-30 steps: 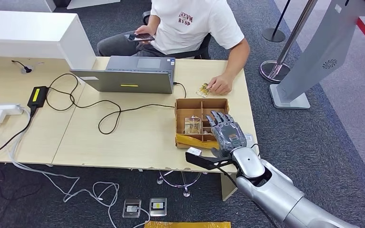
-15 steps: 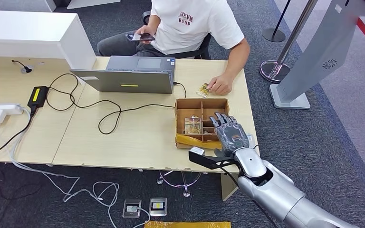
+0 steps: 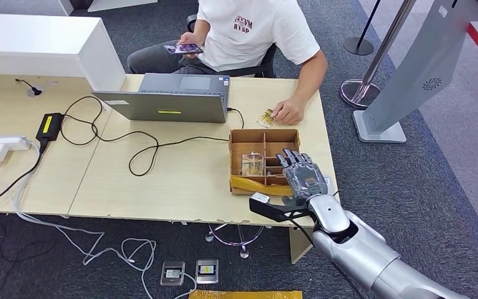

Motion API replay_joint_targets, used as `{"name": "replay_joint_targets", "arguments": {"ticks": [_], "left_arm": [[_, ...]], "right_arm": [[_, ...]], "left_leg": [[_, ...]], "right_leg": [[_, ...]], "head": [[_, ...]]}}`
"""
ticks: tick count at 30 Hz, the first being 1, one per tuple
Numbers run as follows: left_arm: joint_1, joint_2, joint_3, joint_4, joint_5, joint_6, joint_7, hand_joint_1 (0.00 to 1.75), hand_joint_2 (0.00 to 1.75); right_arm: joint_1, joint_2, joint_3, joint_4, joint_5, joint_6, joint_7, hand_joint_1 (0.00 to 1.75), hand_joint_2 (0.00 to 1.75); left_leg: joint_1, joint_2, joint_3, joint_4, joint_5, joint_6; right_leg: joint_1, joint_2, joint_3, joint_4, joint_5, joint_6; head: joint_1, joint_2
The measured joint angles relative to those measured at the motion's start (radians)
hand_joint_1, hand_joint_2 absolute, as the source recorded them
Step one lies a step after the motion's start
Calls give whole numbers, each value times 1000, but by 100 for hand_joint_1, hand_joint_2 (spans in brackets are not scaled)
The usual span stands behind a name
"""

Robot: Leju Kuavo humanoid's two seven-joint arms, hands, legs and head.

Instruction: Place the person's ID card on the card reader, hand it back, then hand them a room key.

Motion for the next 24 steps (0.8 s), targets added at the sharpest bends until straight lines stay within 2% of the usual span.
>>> {"name": "replay_joint_targets", "arguments": {"ticks": [20,21,24], "left_arm": [[0,0,0,0,9,3,-9,0,0],[0,0,0,0,8,3,-10,0,0],[0,0,0,0,8,3,-13,0,0]], "right_arm": [[-15,18,0,46,-21,-35,-12,0,175],[-16,18,0,47,-21,-40,-13,23,175],[-18,20,0,50,-22,-52,-16,143,175]], "left_leg": [[0,0,0,0,0,0],[0,0,0,0,0,0],[0,0,0,0,0,0]], "right_leg": [[0,0,0,0,0,0],[0,0,0,0,0,0],[0,0,0,0,0,0]], "head": [[0,0],[0,0],[0,0]]}}
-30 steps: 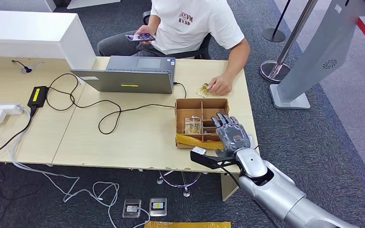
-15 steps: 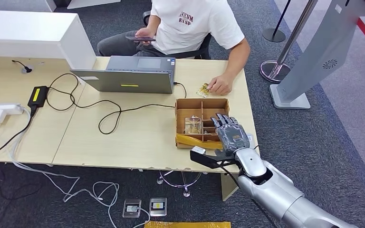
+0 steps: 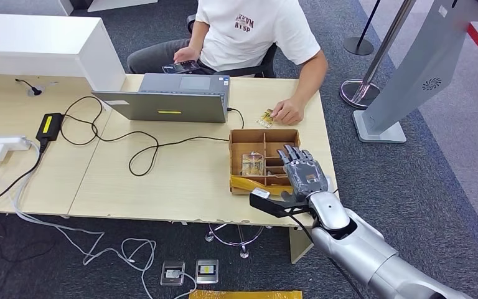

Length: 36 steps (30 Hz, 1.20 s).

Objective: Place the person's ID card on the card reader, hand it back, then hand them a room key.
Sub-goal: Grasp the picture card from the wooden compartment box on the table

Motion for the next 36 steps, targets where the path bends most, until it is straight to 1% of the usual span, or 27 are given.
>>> {"name": "replay_joint_targets", "arguments": {"ticks": [1,3,5,10,16,22,28,33,36], "left_arm": [[0,0,0,0,0,0,-1,0,0],[0,0,0,0,0,0,-2,0,0],[0,0,0,0,0,0,-2,0,0],[0,0,0,0,0,-1,-3,0,0],[0,0,0,0,2,2,-6,0,0],[0,0,0,0,5,6,-14,0,0],[0,0,0,0,6,7,-15,0,0],[0,0,0,0,5,8,-17,0,0],[0,0,0,0,3,8,-18,0,0]], "right_arm": [[-1,2,0,0,-1,-2,1,161,175],[-3,4,0,1,-6,-4,5,168,175],[-4,6,0,2,-11,-5,9,168,175],[-5,6,-2,5,-23,-6,18,159,175],[-9,6,-5,6,-28,-19,13,170,175],[-13,13,-7,13,-28,-22,5,167,175],[-14,14,-8,22,-32,-29,-2,168,175],[-15,20,-9,31,-34,-46,-3,174,175],[-17,22,-10,36,-31,-57,-3,175,175]], "left_leg": [[0,0,0,0,0,0],[0,0,0,0,0,0],[0,0,0,0,0,0],[0,0,0,0,0,0],[0,0,0,0,0,0],[0,0,0,0,0,0],[0,0,0,0,0,0],[0,0,0,0,0,0],[0,0,0,0,0,0]], "right_leg": [[0,0,0,0,0,0],[0,0,0,0,0,0],[0,0,0,0,0,0],[0,0,0,0,0,0],[0,0,0,0,0,0],[0,0,0,0,0,0],[0,0,0,0,0,0],[0,0,0,0,0,0],[0,0,0,0,0,0]], "head": [[0,0],[0,0],[0,0],[0,0],[0,0],[0,0],[0,0],[0,0],[0,0]]}}
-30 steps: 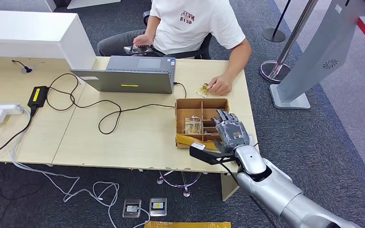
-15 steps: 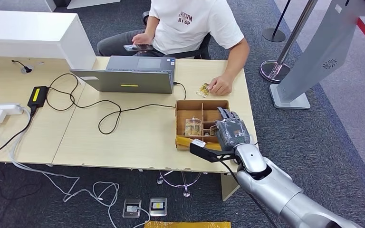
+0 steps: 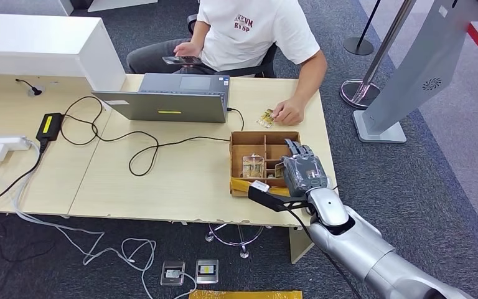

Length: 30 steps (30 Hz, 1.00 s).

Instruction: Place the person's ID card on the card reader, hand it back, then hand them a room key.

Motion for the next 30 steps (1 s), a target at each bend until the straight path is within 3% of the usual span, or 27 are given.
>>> {"name": "replay_joint_targets", "arguments": {"ticks": [5,17,30], "left_arm": [[0,0,0,0,-5,0,0,0,0],[-1,0,0,0,-12,1,-1,0,0],[-6,0,-1,0,-36,-3,-6,0,0]], "right_arm": [[-24,1,-8,2,13,-55,10,175,175],[-67,7,-28,1,24,-87,34,171,175],[-275,-1,-90,-79,33,-55,111,164,175]], "left_leg": [[0,0,0,0,0,0],[0,0,0,0,0,0],[0,0,1,0,0,0]], "right_leg": [[0,0,0,0,0,0],[0,0,0,0,0,0],[0,1,0,0,0,0]], "head": [[0,0],[0,0],[0,0]]}}
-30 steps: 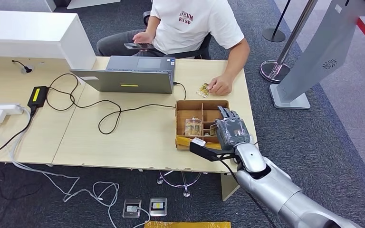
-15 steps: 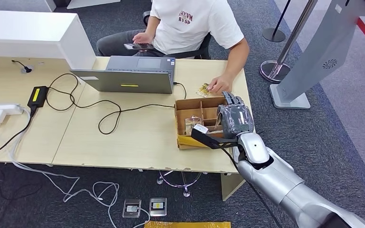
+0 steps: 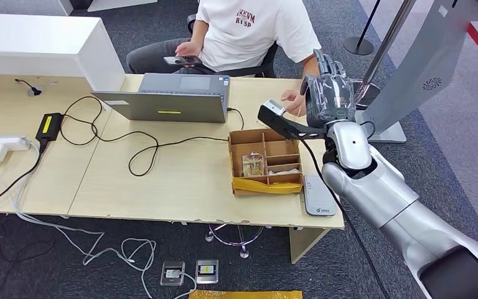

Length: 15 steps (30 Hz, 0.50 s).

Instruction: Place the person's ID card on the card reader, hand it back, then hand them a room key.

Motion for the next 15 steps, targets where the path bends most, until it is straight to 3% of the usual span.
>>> {"name": "replay_joint_targets", "arguments": {"ticks": [15], "left_arm": [[-33,3,-9,0,-71,-57,60,0,0]], "right_arm": [[-124,18,27,63,14,107,6,175,175]], "left_leg": [[0,0,-1,0,0,0]], "right_leg": [[0,0,0,0,0,0]], "head": [[0,0]]}}
